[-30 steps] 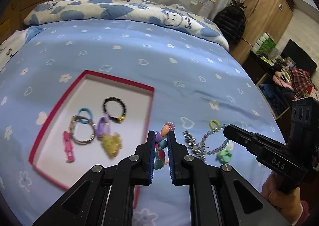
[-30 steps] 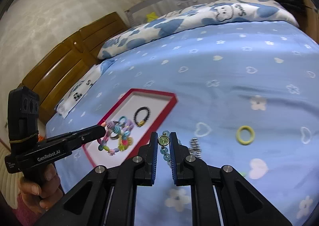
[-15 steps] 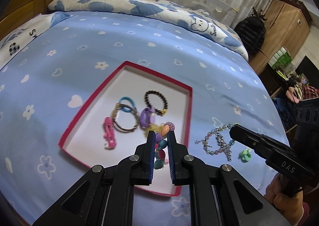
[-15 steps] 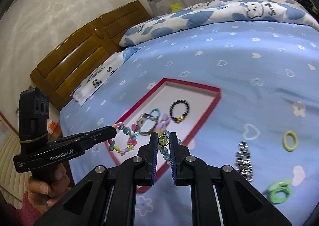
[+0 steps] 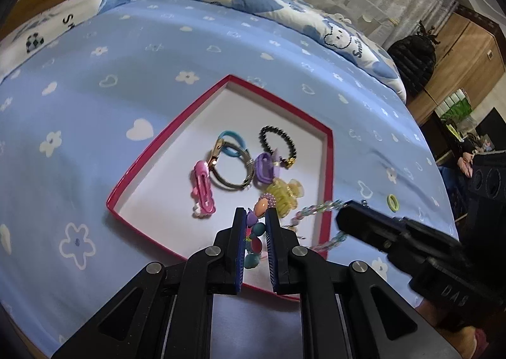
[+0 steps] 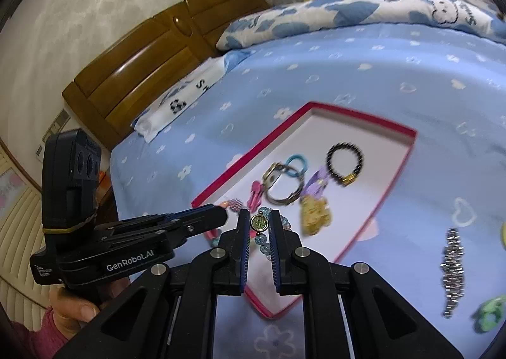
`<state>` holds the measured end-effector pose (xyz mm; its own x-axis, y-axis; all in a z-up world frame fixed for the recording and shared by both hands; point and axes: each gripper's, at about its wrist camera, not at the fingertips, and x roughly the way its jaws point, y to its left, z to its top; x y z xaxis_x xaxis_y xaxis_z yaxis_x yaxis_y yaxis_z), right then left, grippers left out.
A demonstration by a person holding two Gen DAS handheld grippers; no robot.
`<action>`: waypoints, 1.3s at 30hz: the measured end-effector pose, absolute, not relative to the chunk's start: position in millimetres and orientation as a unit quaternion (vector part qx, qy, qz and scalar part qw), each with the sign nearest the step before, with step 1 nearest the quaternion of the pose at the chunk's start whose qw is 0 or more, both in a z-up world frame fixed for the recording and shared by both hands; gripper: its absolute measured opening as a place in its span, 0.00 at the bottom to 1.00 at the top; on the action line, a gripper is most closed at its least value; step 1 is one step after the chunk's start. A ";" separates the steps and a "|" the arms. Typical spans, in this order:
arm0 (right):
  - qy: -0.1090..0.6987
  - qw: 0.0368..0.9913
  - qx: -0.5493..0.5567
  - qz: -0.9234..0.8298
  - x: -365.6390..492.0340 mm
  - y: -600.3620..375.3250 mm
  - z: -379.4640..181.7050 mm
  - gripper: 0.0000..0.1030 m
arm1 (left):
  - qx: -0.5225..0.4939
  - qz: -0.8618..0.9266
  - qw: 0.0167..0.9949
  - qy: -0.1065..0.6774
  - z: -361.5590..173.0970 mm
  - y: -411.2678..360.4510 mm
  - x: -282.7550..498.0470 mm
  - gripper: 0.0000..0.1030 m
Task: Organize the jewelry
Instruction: 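Carry both bead bracelets into the tray and lower them, then open both tools and move them back over the silver chain and green hair tie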
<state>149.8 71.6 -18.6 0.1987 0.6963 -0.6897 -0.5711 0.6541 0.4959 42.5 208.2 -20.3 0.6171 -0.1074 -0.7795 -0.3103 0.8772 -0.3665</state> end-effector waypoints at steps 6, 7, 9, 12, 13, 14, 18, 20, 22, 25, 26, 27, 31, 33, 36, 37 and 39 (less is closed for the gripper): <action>0.508 0.758 0.050 0.405 148.5 85.4 -46.3 0.11 | -0.248 0.077 0.855 0.450 -40.7 220.6 47.7 0.10; 0.510 0.758 0.047 0.403 148.7 85.3 -49.2 0.11 | -0.251 0.083 0.852 0.452 -44.4 224.3 47.8 0.10; 0.516 0.759 0.041 0.394 150.4 83.5 -55.5 0.11 | -0.254 0.091 0.849 0.455 -49.0 228.1 48.9 0.10; 0.523 0.762 0.030 0.381 153.3 81.1 -63.3 0.11 | -0.256 0.104 0.844 0.459 -55.6 232.0 51.7 0.10; 0.526 0.762 0.026 0.376 154.0 80.2 -65.5 0.11 | -0.254 0.108 0.843 0.461 -57.5 232.9 53.5 0.10; 0.528 0.763 0.022 0.371 155.2 79.4 -68.3 0.11 | -0.252 0.111 0.843 0.462 -58.4 232.1 54.2 0.10; 0.534 0.765 0.007 0.360 157.7 80.0 -75.1 0.11 | -0.239 0.120 0.843 0.467 -61.4 228.1 59.9 0.11; 0.535 0.766 -0.003 0.357 157.3 81.0 -77.0 0.11 | -0.231 0.124 0.842 0.471 -62.9 225.9 62.1 0.11; 0.537 0.766 -0.009 0.354 157.5 82.2 -78.9 0.11 | -0.227 0.127 0.842 0.473 -63.9 223.4 63.6 0.11; 0.537 0.766 -0.015 0.353 157.2 82.3 -80.2 0.11 | -0.223 0.129 0.841 0.475 -64.6 222.0 63.9 0.11; 0.537 0.766 -0.016 0.353 157.0 82.0 -80.2 0.11 | -0.221 0.130 0.841 0.476 -65.1 222.1 64.6 0.11; 0.536 0.766 -0.017 0.353 157.9 82.5 -80.4 0.11 | -0.220 0.130 0.841 0.477 -65.6 222.3 65.1 0.11; 0.536 0.766 -0.019 0.353 158.5 83.8 -80.3 0.12 | -0.215 0.133 0.840 0.480 -65.8 221.4 65.7 0.13; 0.536 0.766 -0.017 0.354 158.9 84.0 -80.3 0.13 | -0.214 0.133 0.840 0.481 -65.7 221.8 66.5 0.14; 0.536 0.765 -0.015 0.356 158.6 83.5 -79.8 0.15 | -0.213 0.135 0.839 0.482 -65.1 222.1 67.2 0.14; 0.536 0.765 -0.013 0.356 158.5 82.9 -79.4 0.16 | -0.212 0.136 0.839 0.482 -64.4 221.7 66.9 0.15; 0.536 0.765 -0.007 0.356 159.2 81.2 -78.2 0.19 | -0.212 0.136 0.840 0.481 -62.5 221.3 66.3 0.18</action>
<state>159.2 81.2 -78.2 0.1721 0.5380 -0.8252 -0.5526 0.7462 0.3712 66.3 221.3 -62.5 0.5002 0.0243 -0.8656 -0.4315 0.8736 -0.2249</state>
